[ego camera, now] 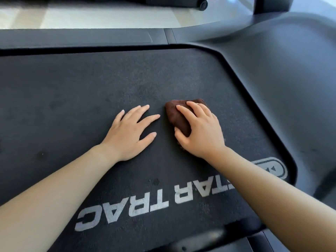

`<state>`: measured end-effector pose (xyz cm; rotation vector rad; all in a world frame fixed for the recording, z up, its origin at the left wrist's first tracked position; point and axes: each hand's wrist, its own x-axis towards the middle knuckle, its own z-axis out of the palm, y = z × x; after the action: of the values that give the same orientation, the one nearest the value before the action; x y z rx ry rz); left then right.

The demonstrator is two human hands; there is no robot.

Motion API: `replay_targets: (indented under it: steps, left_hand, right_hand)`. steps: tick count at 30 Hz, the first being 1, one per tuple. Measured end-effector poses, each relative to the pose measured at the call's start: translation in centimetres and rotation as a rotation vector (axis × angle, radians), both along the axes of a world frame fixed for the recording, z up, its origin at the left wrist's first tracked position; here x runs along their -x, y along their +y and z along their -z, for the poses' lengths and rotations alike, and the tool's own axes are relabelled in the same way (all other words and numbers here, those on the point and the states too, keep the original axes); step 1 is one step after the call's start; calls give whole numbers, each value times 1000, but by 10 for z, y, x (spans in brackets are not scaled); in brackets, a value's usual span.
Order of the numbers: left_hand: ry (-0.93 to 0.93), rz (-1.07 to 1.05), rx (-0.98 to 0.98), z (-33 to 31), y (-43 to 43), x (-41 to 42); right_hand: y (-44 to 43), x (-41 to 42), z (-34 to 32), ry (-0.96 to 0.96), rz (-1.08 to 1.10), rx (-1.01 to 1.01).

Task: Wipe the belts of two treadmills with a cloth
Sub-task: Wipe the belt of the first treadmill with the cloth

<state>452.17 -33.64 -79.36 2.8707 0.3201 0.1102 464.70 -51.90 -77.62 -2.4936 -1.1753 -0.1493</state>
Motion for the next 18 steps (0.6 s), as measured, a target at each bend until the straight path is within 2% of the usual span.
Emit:
replay_targets:
  steps: [8, 18]
  left_hand:
    - [-25, -82, 6, 5, 34, -79]
    - [-88, -155, -5, 8, 71, -151]
  right_hand:
    - [74, -92, 8, -27, 84, -10]
    - [136, -193, 14, -59, 82, -18]
